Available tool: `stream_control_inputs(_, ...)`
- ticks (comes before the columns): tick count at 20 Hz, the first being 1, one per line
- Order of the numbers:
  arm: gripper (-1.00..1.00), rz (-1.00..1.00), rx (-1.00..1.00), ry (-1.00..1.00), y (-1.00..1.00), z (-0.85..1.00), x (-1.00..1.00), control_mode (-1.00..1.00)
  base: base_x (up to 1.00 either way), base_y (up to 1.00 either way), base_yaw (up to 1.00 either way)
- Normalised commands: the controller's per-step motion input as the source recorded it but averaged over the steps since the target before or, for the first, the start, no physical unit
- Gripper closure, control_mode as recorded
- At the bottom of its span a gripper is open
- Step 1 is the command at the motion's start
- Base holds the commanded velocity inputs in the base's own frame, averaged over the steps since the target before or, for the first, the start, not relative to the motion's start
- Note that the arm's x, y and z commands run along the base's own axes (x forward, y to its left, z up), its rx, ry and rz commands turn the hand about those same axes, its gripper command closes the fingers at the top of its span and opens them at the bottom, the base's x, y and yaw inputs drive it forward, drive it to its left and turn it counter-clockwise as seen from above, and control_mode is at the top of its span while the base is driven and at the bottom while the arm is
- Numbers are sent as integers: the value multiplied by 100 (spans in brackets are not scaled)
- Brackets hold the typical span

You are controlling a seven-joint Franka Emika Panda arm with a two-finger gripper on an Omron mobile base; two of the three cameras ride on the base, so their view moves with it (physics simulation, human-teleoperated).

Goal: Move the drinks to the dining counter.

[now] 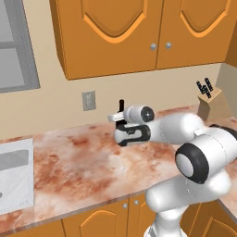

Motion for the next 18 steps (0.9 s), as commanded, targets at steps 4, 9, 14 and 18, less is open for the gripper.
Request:
stream_control_inputs(4, 100, 0, 0, 2, -20, 85, -49, -100, 0, 0, 0)
stream_control_inputs(9, 100, 0, 0, 2, -18, 58, -76, -100, 0, 0, 0)
stream_control_inputs(14, 100, 0, 0, -4, -19, 40, -74, -100, 0, 0, 0)
stream_control_inputs(18, 100, 0, 0, -4, -12, 36, -69, -100, 0, 0, 0)
